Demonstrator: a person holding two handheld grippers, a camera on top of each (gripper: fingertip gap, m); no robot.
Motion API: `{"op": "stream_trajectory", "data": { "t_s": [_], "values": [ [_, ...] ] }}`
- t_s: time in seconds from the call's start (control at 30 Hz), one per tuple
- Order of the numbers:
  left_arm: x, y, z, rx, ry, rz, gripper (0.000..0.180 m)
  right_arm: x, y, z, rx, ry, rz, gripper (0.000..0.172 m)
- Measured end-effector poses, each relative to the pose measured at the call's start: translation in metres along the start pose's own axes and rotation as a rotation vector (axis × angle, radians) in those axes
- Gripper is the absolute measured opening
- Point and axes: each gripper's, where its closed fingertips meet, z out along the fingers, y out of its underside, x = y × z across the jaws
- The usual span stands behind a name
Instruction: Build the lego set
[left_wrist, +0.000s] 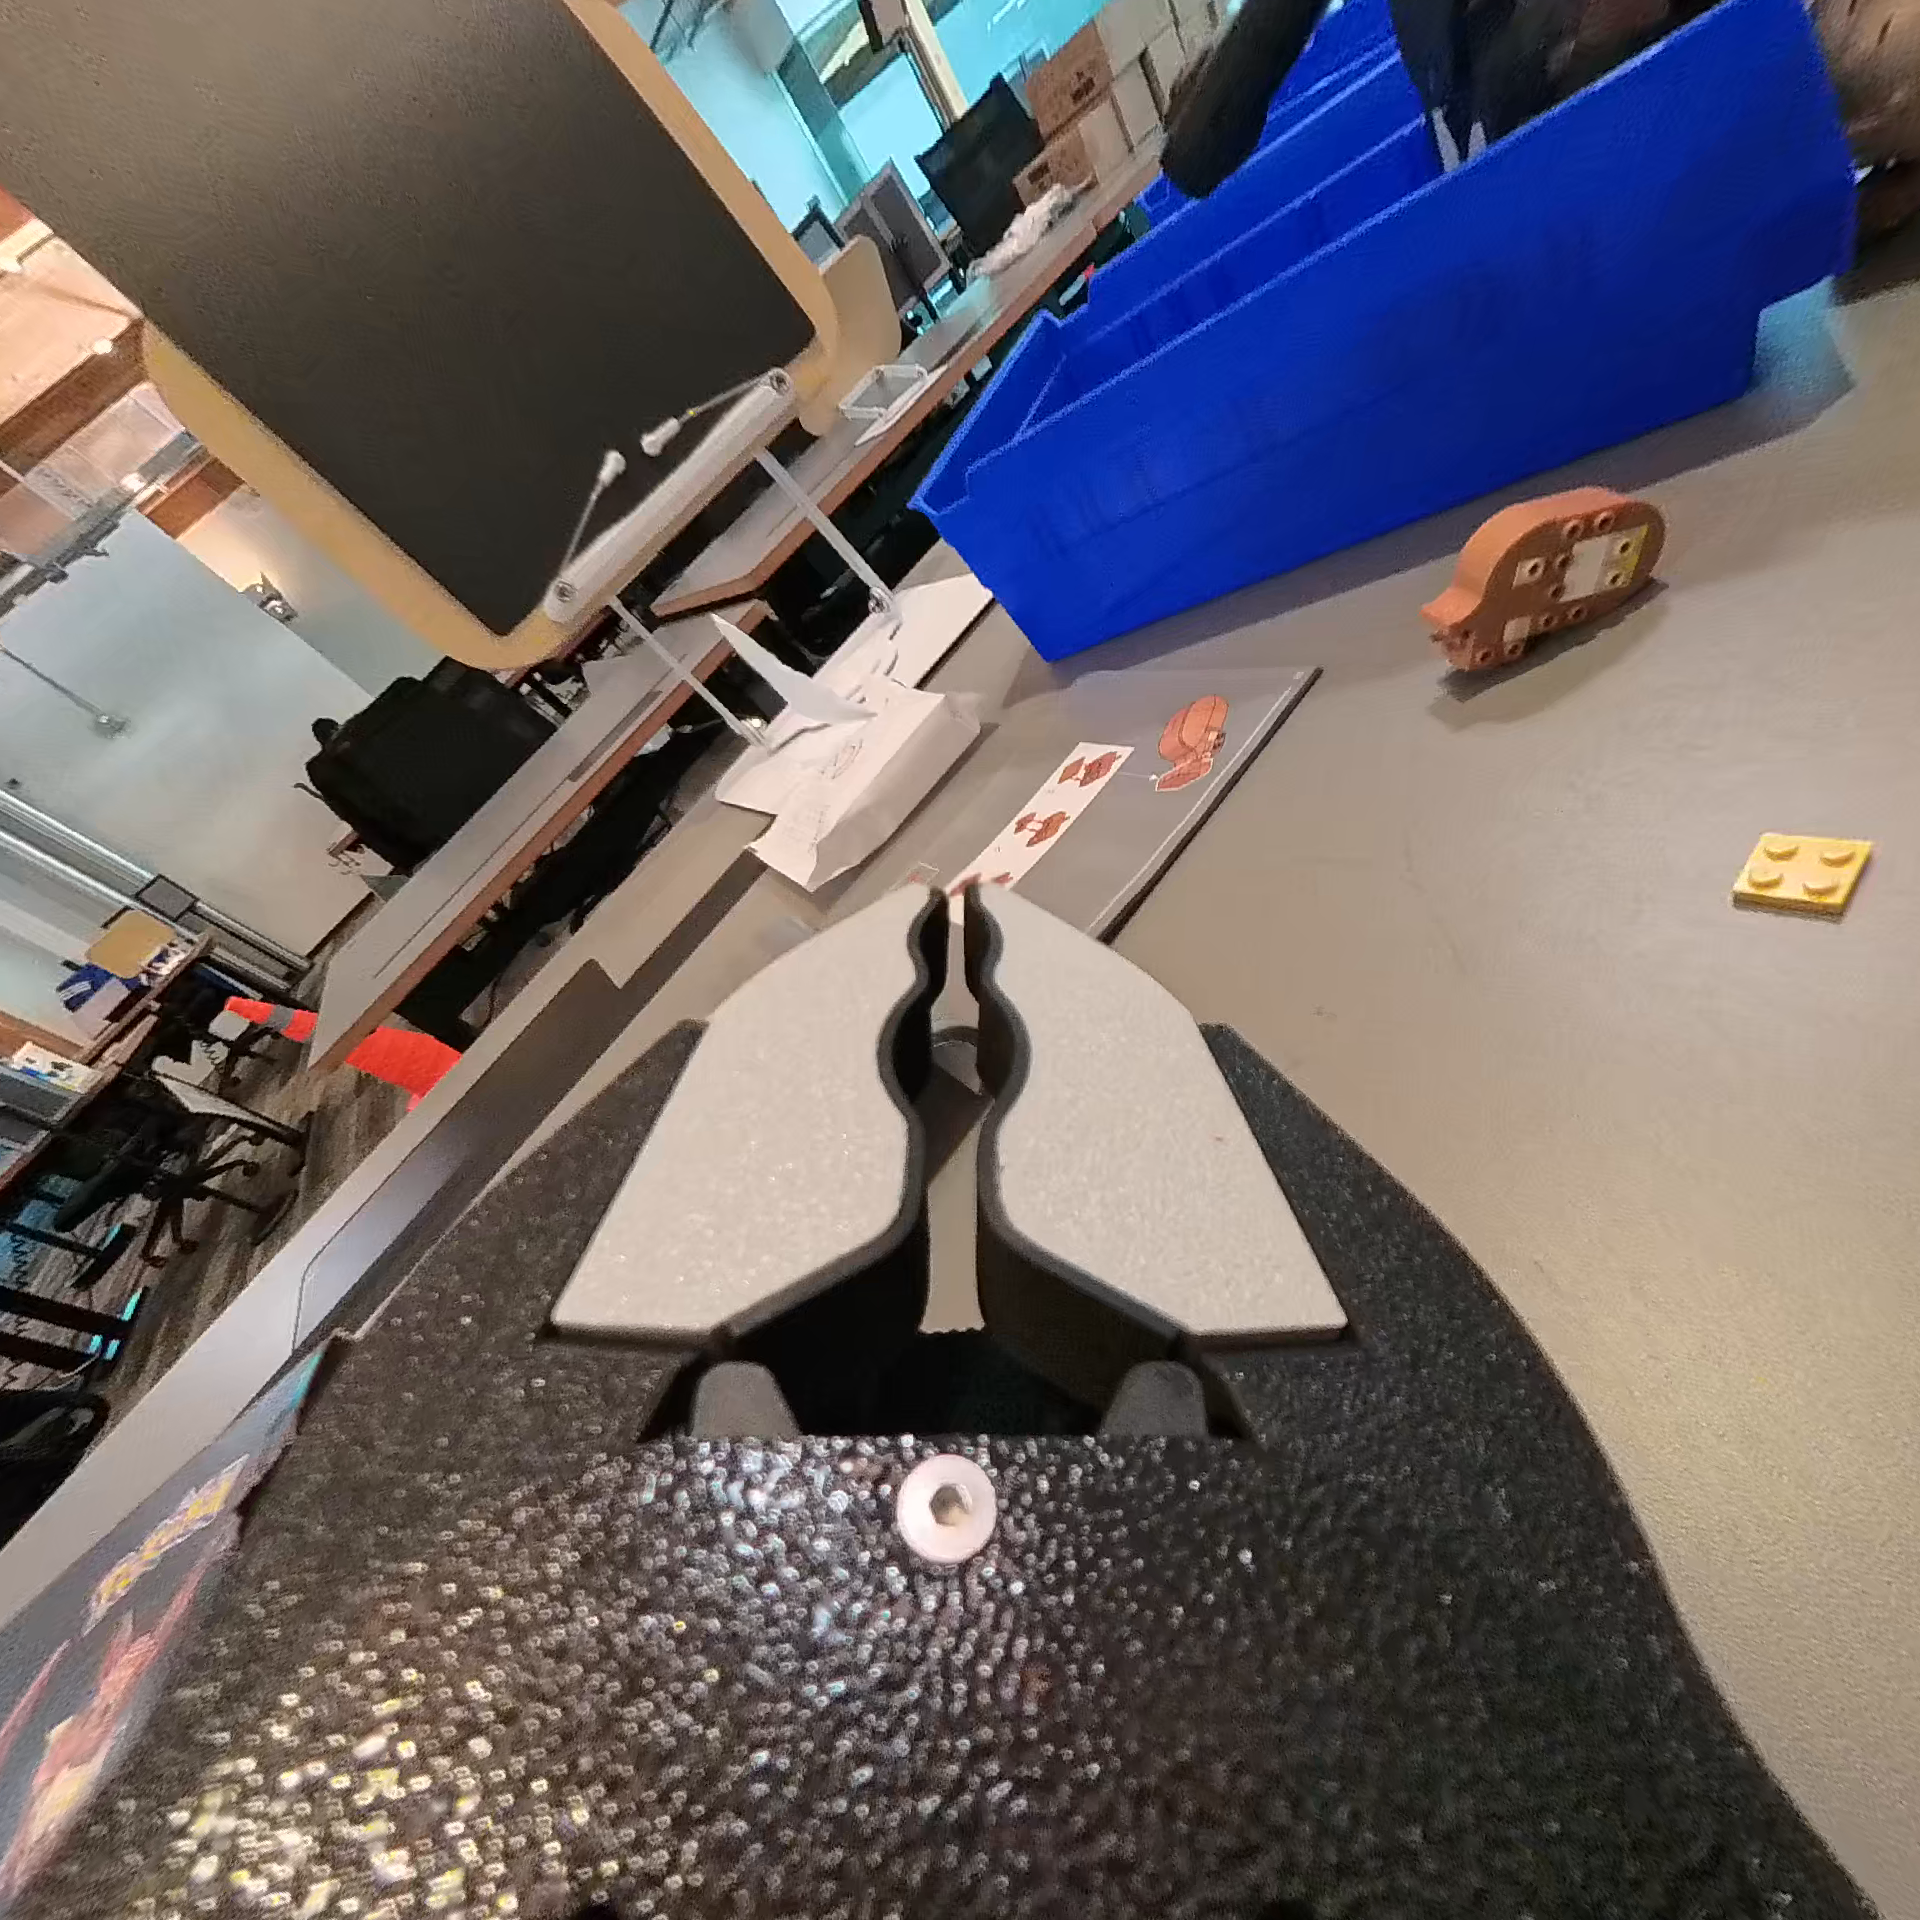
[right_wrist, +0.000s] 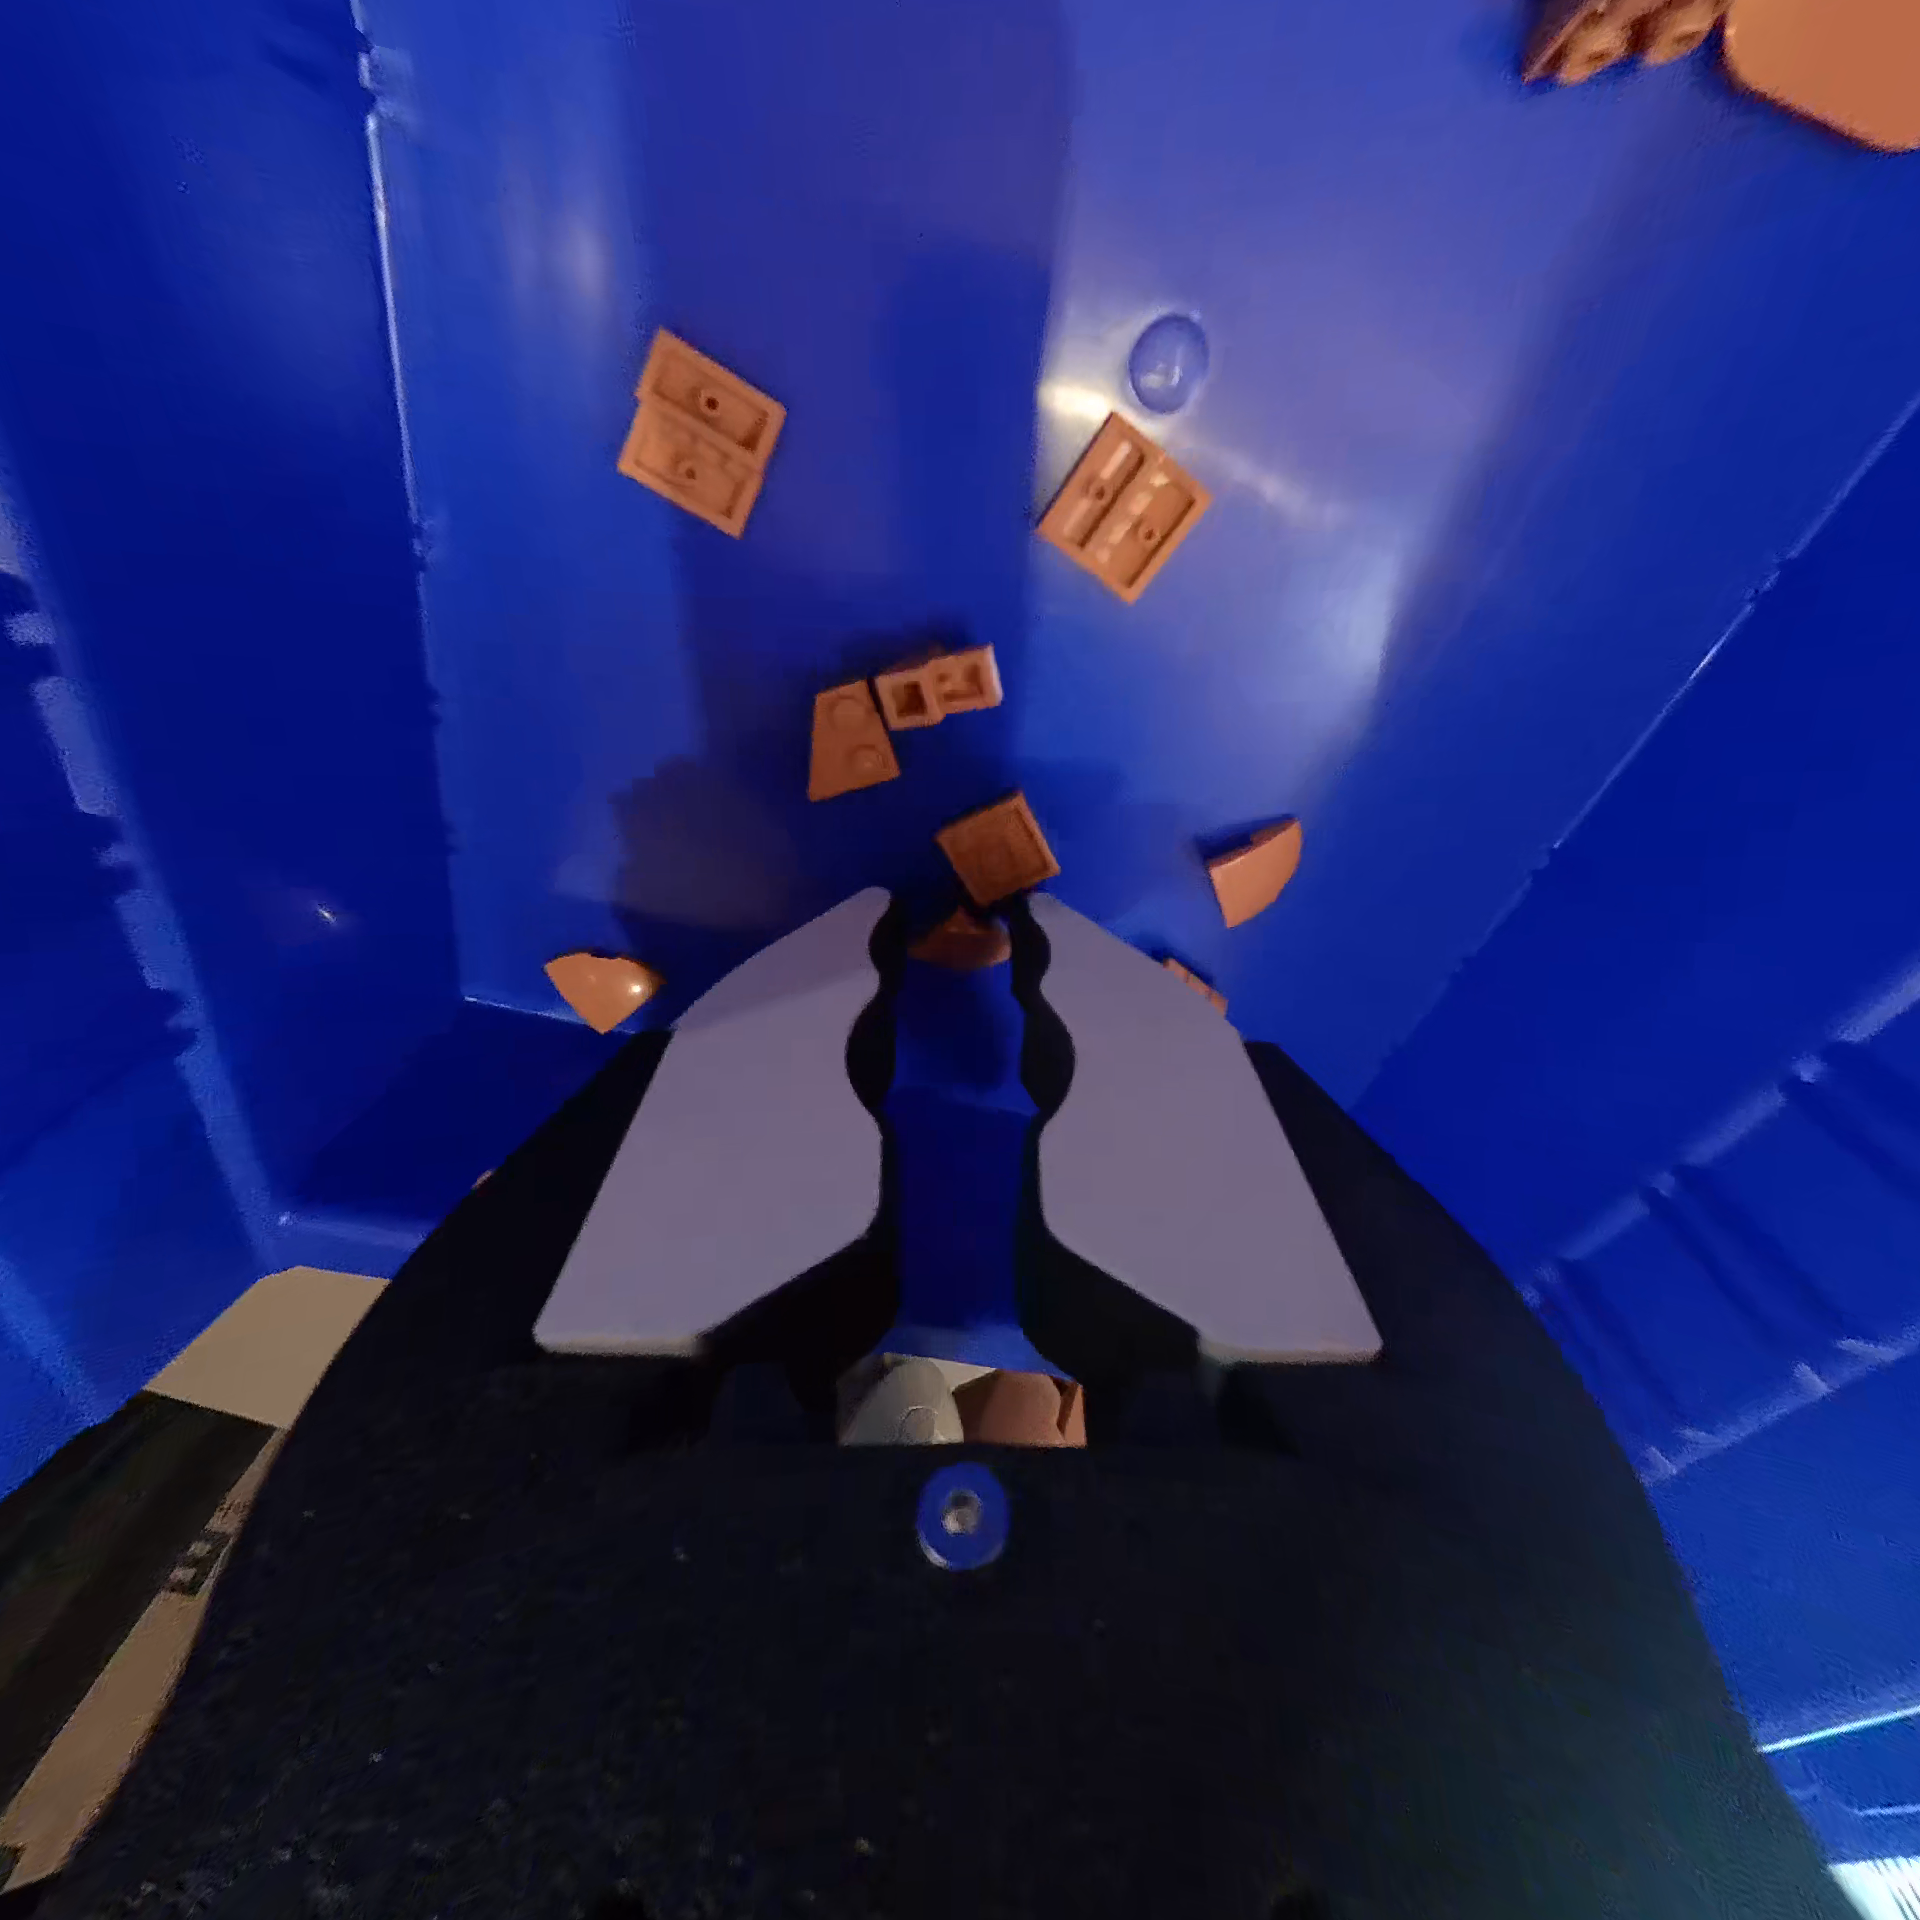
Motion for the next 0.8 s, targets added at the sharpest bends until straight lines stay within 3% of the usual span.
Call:
{"op": "stream_trajectory", "data": {
  "t_s": [0.1,0.33,0.5,0.6,0.67,0.8],
  "values": [
    [-0.003,-0.005,-0.004,0.023,-0.013,-0.007,0.002,0.001,0.002,0.0,-0.008,-0.013,0.015,0.01],
    [-0.005,-0.008,-0.005,0.043,-0.022,-0.025,0.002,-0.003,0.0,-0.002,0.045,0.007,-0.029,0.007],
    [-0.005,-0.003,-0.003,0.03,-0.031,-0.009,0.002,-0.028,-0.013,-0.061,0.274,0.031,-0.093,0.006],
    [-0.003,0.002,0.0,0.01,-0.029,-0.009,0.002,-0.083,-0.018,-0.117,0.459,0.01,-0.22,0.005],
    [-0.001,0.004,0.003,0.001,-0.013,-0.023,0.002,-0.138,-0.019,-0.132,0.526,-0.04,-0.344,0.005],
    [0.007,0.007,0.007,-0.016,0.017,-0.031,0.002,-0.237,-0.019,-0.078,0.43,-0.162,-0.579,0.005]
  ]
}}
